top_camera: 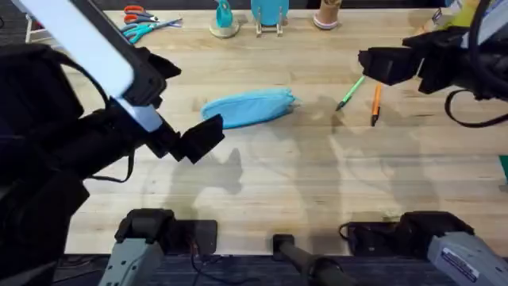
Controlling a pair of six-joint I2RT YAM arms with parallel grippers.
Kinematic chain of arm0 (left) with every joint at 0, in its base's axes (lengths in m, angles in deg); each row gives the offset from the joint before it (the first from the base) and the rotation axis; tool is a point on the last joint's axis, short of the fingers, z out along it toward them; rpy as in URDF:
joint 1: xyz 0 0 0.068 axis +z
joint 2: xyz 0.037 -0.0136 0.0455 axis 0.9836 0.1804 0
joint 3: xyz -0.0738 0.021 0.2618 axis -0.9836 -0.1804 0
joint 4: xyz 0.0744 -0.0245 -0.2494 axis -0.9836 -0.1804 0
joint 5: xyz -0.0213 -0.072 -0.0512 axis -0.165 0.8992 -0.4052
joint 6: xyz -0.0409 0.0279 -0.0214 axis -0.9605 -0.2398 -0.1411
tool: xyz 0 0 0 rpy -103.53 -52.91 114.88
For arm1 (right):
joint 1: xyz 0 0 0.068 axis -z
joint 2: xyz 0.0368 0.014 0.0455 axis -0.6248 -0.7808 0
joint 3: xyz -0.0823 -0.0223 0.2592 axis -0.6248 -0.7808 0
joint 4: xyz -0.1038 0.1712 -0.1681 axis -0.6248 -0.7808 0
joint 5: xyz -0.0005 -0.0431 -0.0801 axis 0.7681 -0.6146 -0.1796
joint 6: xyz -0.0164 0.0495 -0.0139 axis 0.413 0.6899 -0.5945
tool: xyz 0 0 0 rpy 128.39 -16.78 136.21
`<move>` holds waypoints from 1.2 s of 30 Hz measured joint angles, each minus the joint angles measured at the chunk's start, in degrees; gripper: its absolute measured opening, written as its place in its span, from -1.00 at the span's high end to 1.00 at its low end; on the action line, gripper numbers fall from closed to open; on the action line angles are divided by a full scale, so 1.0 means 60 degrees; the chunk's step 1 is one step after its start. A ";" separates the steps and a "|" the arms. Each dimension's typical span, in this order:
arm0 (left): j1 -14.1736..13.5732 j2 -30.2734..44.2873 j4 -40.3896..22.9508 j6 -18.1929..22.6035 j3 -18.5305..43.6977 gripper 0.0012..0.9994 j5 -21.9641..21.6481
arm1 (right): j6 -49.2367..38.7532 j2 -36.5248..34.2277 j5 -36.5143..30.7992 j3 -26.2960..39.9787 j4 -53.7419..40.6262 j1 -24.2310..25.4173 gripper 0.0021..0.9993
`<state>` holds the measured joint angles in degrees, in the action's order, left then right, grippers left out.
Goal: Unzip the bag, pick up the pens from the table one at a time and place them inside, then zip the bag closed.
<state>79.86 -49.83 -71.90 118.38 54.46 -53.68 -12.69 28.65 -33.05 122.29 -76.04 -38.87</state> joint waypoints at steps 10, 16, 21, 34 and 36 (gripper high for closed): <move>0.1374 0.1342 -0.0077 0.0802 0.0000 -0.99 0.1612 | 0.0000 -0.0001 0.0000 0.0000 0.0004 0.0000 -0.99; 0.2887 0.2275 -0.0084 0.1985 0.0000 -0.99 0.3335 | 0.0000 0.0002 0.0000 0.0000 0.0000 0.0000 -0.99; 0.3862 0.3351 -0.0124 0.2852 0.0000 -0.99 0.4578 | 0.0000 -0.0001 0.0000 0.0000 0.0000 0.0000 -0.99; 0.4233 0.6457 -0.0121 0.4966 0.0000 -0.99 0.6526 | 0.0000 0.0000 0.0000 0.0000 0.0003 0.0000 -0.99; 0.4233 0.6788 -0.0121 0.5270 0.0000 -0.99 0.6557 | 0.0000 0.0001 0.0000 0.0000 0.0000 0.0000 -0.99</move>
<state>105.25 -9.10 -72.62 150.00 54.46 -14.34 -12.69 28.65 -33.05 122.29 -76.04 -38.87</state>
